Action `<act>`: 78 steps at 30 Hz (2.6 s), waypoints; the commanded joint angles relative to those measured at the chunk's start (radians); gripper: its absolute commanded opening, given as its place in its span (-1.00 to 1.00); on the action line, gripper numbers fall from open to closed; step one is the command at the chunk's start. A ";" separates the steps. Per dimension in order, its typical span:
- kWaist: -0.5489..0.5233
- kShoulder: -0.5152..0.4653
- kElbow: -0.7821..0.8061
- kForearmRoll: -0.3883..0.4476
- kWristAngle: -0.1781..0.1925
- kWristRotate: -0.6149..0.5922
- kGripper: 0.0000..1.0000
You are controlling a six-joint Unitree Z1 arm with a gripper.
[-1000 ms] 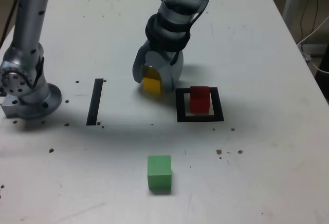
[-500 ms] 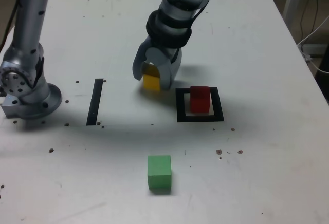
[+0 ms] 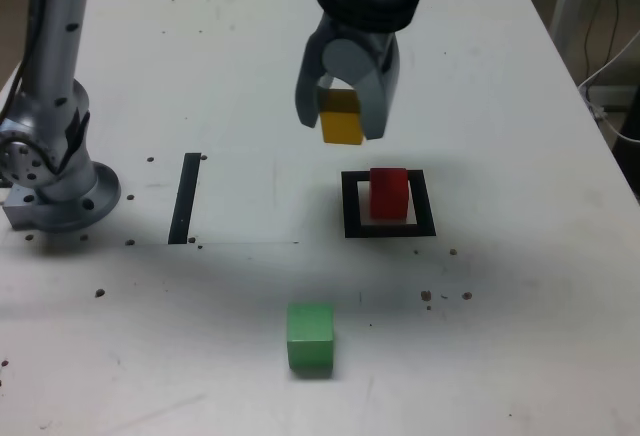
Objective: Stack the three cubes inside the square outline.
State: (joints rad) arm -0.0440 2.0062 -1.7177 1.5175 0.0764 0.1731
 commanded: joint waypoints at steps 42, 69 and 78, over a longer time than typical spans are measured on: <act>-0.009 0.219 -0.133 0.001 -0.040 -0.099 -0.02; -0.063 -0.019 0.016 0.010 -0.026 -0.193 0.99; -0.251 -0.110 0.070 0.015 -0.050 -0.362 1.00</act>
State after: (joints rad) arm -0.2699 1.9080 -1.6555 1.5279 0.0329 -0.1682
